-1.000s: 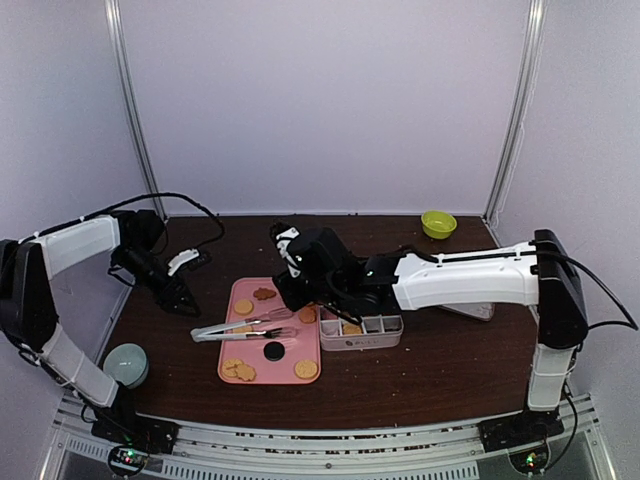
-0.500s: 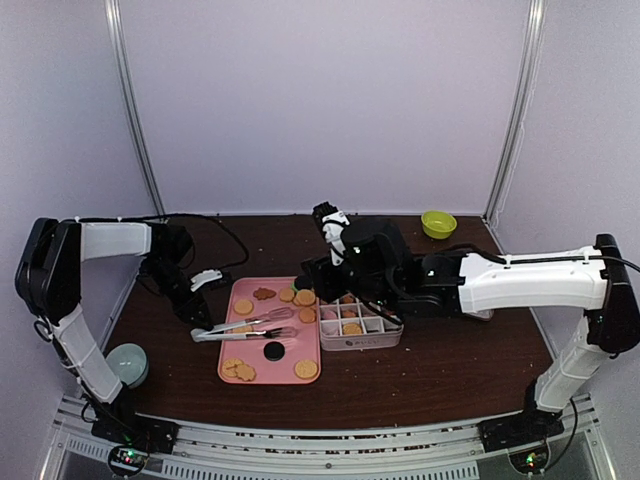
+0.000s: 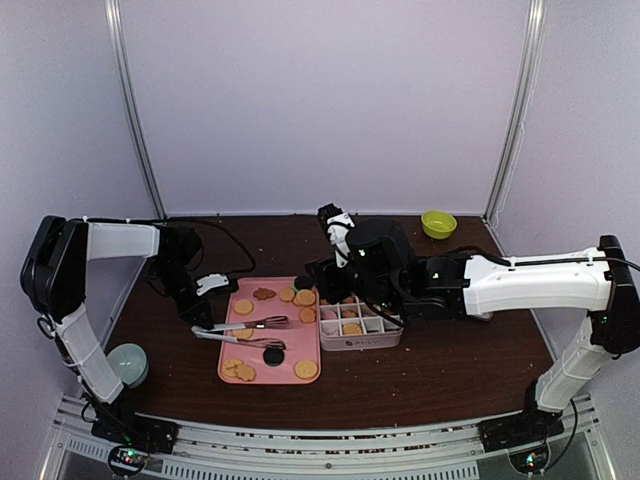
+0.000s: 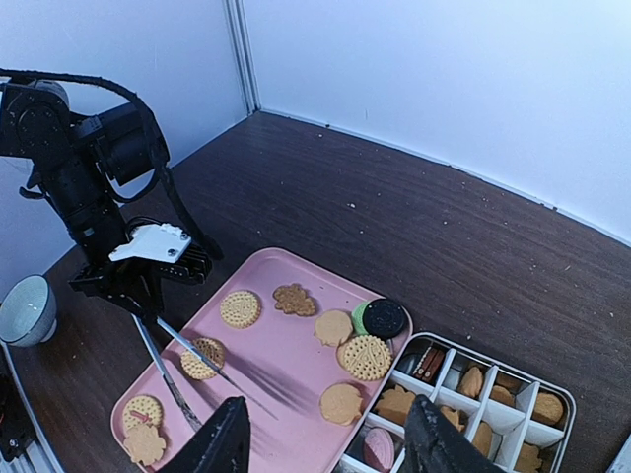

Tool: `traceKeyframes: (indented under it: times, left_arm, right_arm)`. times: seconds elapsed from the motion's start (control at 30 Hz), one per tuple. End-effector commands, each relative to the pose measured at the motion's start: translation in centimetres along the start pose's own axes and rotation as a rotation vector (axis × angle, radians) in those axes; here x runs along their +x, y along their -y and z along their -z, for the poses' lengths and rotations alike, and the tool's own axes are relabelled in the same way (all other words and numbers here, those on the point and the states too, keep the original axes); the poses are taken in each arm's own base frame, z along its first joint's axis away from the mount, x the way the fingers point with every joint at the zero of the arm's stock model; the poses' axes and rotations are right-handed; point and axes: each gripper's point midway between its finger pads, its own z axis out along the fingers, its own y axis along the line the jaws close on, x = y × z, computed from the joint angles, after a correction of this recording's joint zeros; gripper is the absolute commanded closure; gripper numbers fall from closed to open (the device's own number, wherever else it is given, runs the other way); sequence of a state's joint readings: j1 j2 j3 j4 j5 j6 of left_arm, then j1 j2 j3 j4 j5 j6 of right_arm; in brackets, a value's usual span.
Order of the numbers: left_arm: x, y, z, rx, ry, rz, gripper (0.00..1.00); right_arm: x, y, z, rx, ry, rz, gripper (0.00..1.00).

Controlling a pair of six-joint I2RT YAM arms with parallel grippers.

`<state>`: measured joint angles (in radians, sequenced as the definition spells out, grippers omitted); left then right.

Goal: Pack the cookies
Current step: Pick up the clamp at the center of the board.

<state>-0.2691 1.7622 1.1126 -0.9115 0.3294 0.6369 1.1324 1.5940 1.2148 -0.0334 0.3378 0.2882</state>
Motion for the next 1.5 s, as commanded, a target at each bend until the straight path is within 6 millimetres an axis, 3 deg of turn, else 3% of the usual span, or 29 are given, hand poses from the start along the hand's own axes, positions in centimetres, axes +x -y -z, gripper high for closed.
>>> traceKeyframes:
  times: [0.0,0.47,0.8,0.93,1.1,1.23,1.33,1.47]
  left_arm:
    - [0.0,-0.1,-0.6,-0.018,-0.022,-0.025,0.88]
    - [-1.2,1.2,0.4,-0.025,0.018,-0.071,1.0]
    - [-2.2,1.7,3.4,-0.097,0.048,-0.161,1.0]
    - [-2.3,1.7,5.7,-0.186,0.015,-0.243,1.0]
    - [-2.6,2.0,10.9,-0.375,-0.003,-0.42,1.0]
    - [-3.3,4.1,14.5,-0.565,0.004,-0.704,1.0]
    - [-3.9,6.3,16.0,-0.686,0.014,-0.943,1.0]
    - [-4.7,8.9,16.8,-0.777,0.031,-1.159,1.0]
  right_arm:
    - [-1.1,0.2,0.9,0.002,0.021,-0.009,0.46]
    - [-0.9,0.8,1.3,0.023,0.013,0.012,0.47]
    - [-1.1,1.1,1.8,0.023,0.028,0.01,0.46]
    - [-1.5,1.3,2.1,0.023,0.037,0.013,0.46]
    - [-2.5,1.3,2.6,-0.047,0.029,0.005,0.38]
    - [-3.1,0.2,2.4,-0.215,-0.027,-0.008,0.35]
    - [-3.4,-2.1,2.4,-0.33,-0.095,0.049,0.34]
    - [-2.3,-4.6,2.0,-0.426,-0.189,0.114,0.33]
